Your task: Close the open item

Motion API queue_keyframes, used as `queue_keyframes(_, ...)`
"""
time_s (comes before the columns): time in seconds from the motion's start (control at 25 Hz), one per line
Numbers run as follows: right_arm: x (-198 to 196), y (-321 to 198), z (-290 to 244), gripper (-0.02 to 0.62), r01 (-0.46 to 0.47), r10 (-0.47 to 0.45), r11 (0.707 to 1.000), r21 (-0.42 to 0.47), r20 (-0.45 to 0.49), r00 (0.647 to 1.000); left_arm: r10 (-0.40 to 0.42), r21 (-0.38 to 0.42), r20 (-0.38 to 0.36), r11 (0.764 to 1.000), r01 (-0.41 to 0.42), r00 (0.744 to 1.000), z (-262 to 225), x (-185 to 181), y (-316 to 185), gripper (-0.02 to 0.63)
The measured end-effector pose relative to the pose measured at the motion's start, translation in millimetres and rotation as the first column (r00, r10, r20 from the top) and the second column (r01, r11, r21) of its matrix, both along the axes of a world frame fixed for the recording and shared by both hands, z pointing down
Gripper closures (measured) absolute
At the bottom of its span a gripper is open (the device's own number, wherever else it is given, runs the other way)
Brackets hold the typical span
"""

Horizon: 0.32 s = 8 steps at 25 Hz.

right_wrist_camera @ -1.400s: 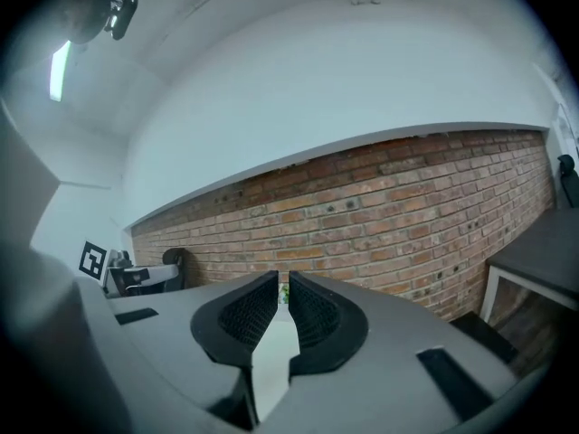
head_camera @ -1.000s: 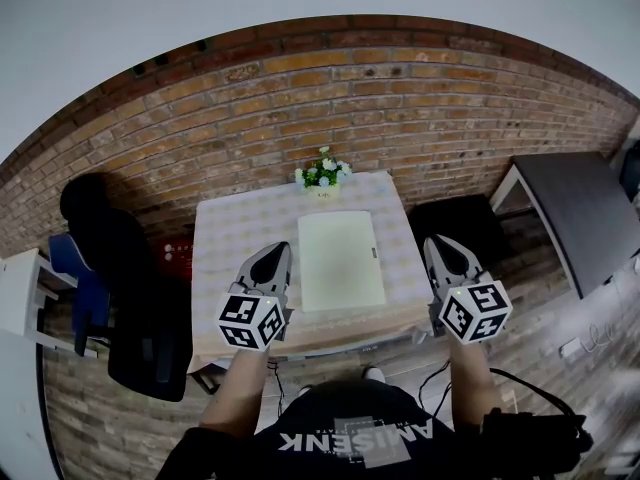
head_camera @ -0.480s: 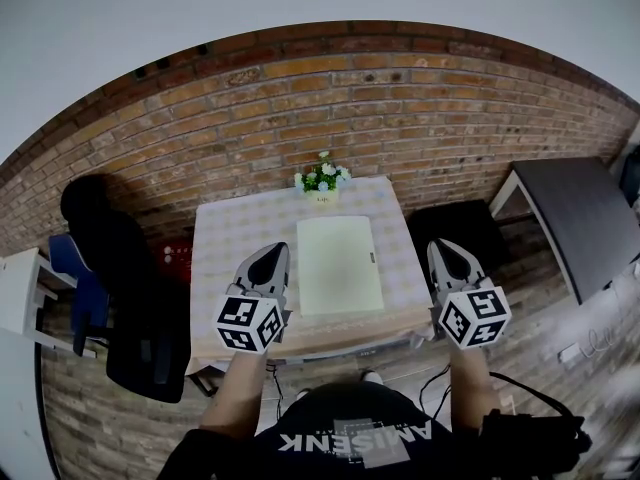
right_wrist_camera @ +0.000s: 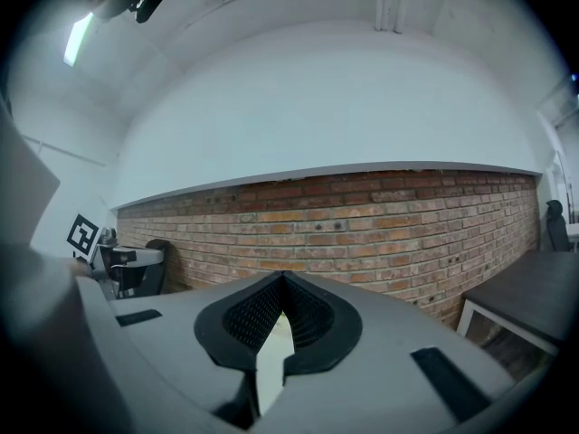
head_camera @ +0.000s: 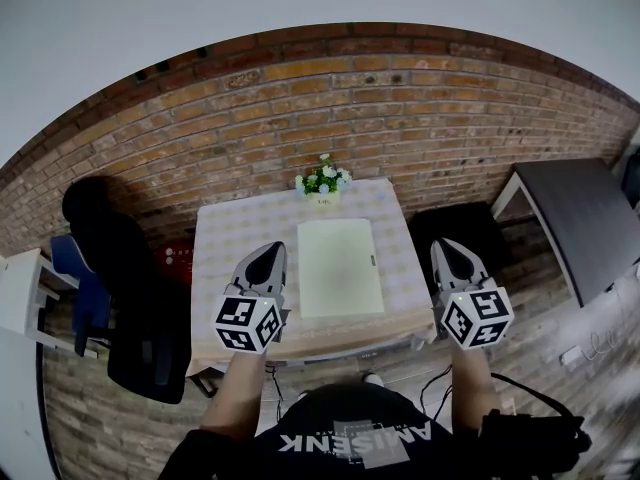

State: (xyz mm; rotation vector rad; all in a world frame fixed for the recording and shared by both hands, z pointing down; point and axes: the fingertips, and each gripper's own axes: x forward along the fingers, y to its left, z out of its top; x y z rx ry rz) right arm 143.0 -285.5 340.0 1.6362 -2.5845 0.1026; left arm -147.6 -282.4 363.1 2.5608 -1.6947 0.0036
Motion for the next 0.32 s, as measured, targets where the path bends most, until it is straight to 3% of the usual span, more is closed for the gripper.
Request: queue_keyframes(0.32, 6.1, -3.9, -2.9, 0.554, -0.013, 0.013, 1.000, 0.006, -0.003, 1.000, -0.040, 0.011, -0.006, 0.999, 0.040, 0.999, -7.4, -17.5, -4.7, 0.594)
